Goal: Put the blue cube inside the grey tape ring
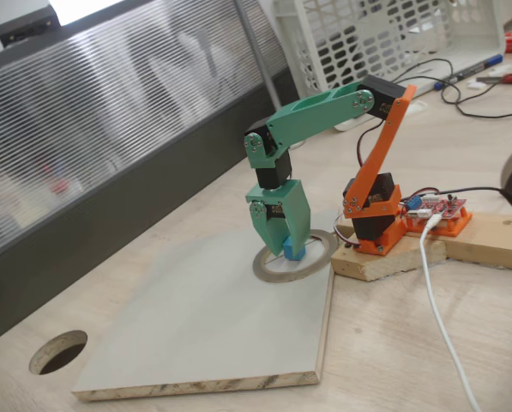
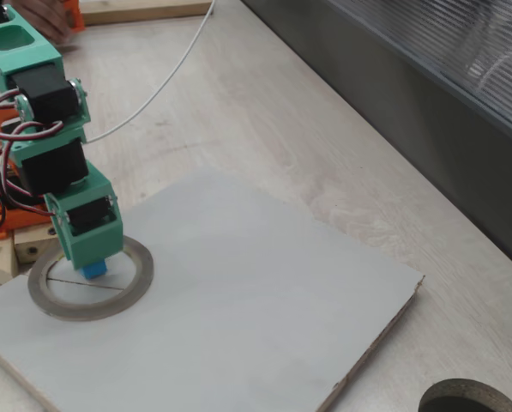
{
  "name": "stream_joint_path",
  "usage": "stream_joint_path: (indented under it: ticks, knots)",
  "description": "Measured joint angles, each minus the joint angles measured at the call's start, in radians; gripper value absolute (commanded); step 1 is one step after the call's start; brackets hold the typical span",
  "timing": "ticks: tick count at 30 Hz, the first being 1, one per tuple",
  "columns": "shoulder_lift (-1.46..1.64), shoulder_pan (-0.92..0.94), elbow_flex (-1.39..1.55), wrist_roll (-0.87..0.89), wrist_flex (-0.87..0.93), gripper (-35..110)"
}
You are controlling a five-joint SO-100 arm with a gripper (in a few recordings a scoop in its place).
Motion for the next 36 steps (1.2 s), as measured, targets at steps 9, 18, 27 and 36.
stream_joint_path:
  ticks: [9,18,27,36]
  knots:
    - [0.0,0.005,0.0,-0.002,0.0,71]
    - [0.0,0.005,0.0,0.003,0.052,100]
    - [0.0,0.005,0.0,0.003,0.086,101]
    - [-0.008,-0.002,-0.239,0.005,0.331,101]
